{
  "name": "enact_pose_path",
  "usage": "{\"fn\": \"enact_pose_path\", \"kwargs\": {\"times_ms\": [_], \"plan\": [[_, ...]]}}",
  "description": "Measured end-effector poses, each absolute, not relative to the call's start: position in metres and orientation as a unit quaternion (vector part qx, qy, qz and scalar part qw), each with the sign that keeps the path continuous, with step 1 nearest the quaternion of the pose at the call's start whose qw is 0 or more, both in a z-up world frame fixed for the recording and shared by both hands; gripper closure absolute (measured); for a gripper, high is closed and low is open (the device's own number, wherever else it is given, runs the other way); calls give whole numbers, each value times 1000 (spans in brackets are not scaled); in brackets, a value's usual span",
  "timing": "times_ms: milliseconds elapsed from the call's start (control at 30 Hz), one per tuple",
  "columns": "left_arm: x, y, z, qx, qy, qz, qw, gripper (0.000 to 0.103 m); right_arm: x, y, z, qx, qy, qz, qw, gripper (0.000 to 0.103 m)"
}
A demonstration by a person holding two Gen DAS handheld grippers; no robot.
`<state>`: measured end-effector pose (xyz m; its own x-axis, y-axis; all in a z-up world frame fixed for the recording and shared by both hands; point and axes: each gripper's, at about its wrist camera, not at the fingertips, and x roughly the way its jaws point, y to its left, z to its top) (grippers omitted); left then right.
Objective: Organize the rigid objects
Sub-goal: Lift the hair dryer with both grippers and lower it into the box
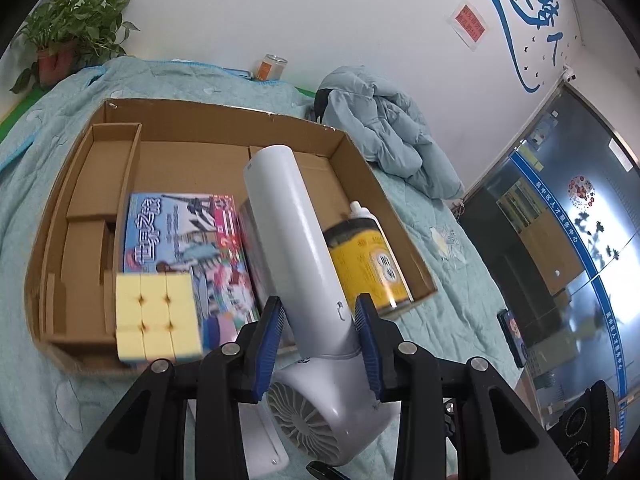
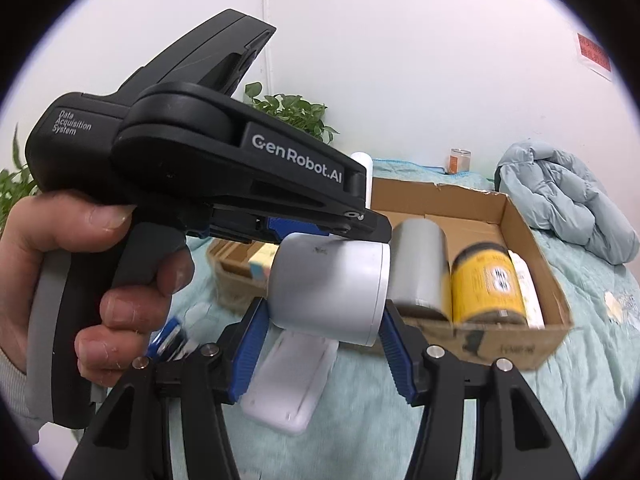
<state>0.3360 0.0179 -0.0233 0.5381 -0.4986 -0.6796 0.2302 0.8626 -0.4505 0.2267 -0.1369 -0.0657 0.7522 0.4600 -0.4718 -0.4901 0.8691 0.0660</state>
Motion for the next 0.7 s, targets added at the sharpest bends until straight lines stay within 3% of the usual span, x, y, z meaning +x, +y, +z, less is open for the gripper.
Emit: {"fn": "enact_pose_path", "kwargs": {"times_ms": [367, 700], "plan": [[405, 36, -60, -161, 471, -204, 843, 69, 280, -116, -80, -20, 296, 249, 922, 48], [419, 30, -80, -137, 500, -201, 831, 66, 296, -114, -95, -19, 334, 238, 912, 47]]}}
